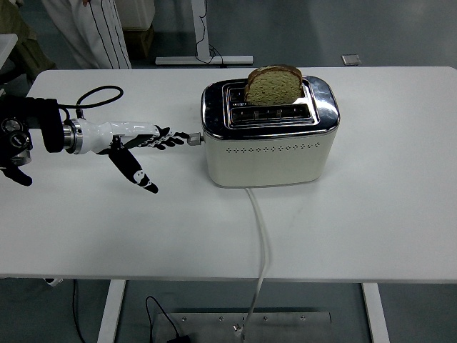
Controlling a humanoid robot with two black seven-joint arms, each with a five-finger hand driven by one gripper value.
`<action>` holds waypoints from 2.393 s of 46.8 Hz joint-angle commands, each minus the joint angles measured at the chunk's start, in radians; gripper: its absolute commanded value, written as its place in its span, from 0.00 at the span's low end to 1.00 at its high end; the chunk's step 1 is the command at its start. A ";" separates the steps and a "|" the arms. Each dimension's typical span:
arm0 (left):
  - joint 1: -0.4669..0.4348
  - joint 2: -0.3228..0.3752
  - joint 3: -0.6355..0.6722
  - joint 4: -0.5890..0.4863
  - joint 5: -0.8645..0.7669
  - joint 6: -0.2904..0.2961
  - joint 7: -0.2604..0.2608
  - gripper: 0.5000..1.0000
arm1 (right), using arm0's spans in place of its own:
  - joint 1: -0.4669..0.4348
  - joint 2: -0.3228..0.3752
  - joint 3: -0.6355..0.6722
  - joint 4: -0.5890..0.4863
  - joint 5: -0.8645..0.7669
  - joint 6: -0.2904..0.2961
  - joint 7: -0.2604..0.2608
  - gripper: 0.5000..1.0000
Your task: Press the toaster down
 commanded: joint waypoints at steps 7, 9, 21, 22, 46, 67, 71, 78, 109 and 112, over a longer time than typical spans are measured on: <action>0.018 -0.002 0.000 0.005 0.000 0.021 0.000 1.00 | 0.000 0.000 0.000 0.000 0.000 0.001 -0.001 1.00; 0.020 -0.007 0.000 0.005 0.000 0.022 0.000 1.00 | 0.000 0.000 0.000 0.000 0.000 0.001 0.001 1.00; 0.035 -0.041 0.000 0.038 0.000 0.028 0.000 1.00 | -0.002 0.000 0.000 0.000 0.000 -0.001 -0.001 1.00; 0.036 -0.042 0.002 0.041 0.000 0.028 -0.001 1.00 | -0.002 0.000 0.000 0.000 0.000 0.001 -0.001 1.00; 0.058 -0.064 0.002 0.071 0.000 0.030 0.000 1.00 | -0.002 0.000 0.000 -0.002 0.000 0.001 -0.001 1.00; 0.086 -0.084 0.002 0.118 0.001 0.042 0.000 1.00 | -0.003 0.000 0.000 -0.002 0.000 0.001 -0.001 1.00; 0.086 -0.084 0.000 0.120 0.000 0.042 -0.001 1.00 | -0.005 0.000 0.000 -0.002 0.001 -0.001 -0.001 1.00; 0.086 -0.070 -0.002 0.118 -0.008 0.044 -0.001 1.00 | -0.003 0.000 0.000 -0.002 0.000 -0.001 -0.001 1.00; -0.077 0.159 -0.015 0.110 -0.439 0.042 -0.018 1.00 | 0.002 0.000 -0.003 0.000 0.000 -0.001 0.001 1.00; -0.082 0.151 -0.025 0.110 -0.509 0.048 -0.018 1.00 | 0.002 0.000 -0.003 0.000 0.000 0.001 0.001 1.00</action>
